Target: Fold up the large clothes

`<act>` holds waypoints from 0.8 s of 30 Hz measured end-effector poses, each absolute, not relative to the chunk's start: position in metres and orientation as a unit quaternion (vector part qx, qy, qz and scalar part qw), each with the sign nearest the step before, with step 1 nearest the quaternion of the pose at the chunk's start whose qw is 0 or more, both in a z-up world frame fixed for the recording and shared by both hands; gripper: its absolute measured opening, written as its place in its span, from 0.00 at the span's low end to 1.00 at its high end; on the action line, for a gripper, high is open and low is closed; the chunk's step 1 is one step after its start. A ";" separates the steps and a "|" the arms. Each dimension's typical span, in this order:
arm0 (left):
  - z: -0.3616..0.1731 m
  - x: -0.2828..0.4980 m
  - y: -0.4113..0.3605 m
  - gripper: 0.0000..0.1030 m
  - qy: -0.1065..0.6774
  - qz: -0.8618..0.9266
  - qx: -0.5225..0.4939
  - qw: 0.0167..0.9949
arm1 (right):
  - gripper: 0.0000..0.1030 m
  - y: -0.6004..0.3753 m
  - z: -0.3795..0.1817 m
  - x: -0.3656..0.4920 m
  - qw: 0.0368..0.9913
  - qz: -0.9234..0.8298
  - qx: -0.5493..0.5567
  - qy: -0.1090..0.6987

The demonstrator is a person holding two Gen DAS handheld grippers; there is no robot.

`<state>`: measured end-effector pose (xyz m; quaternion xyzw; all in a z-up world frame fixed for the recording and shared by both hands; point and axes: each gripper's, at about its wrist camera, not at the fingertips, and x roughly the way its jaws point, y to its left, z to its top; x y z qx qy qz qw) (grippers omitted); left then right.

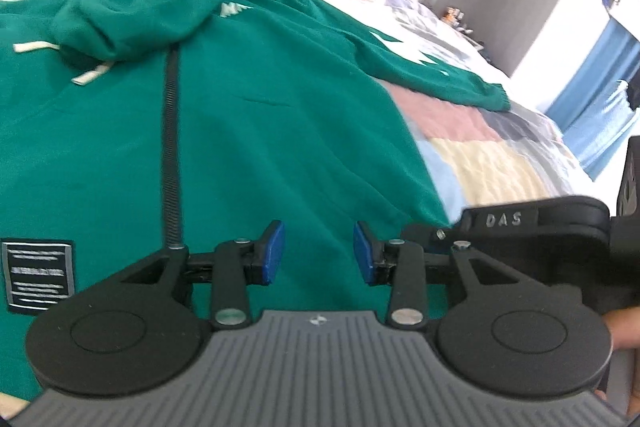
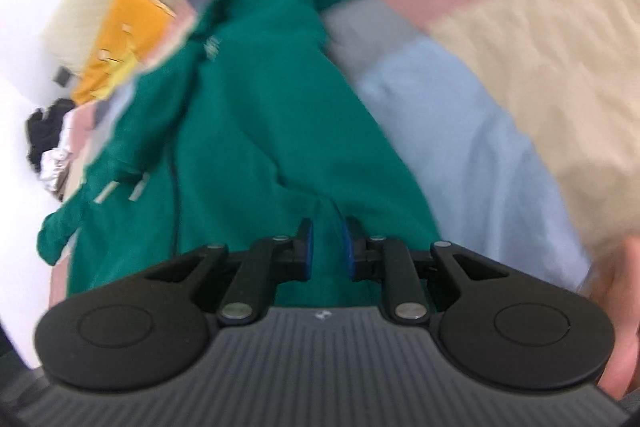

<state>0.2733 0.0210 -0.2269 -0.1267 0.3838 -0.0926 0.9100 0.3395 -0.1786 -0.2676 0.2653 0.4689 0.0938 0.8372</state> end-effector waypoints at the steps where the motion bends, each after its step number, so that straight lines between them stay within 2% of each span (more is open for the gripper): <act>1: -0.226 0.274 0.022 0.42 0.383 -0.086 -0.125 0.911 | 0.19 -0.179 -0.268 0.340 0.836 0.091 0.267 0.471; 8: -0.219 0.281 0.036 0.42 0.374 -0.056 -0.129 0.917 | 0.19 -0.183 -0.263 0.331 0.845 0.099 0.279 0.446; 24: -0.180 0.286 0.060 0.43 0.326 -0.019 -0.083 0.942 | 0.20 -0.147 -0.235 0.334 0.885 0.185 0.216 0.369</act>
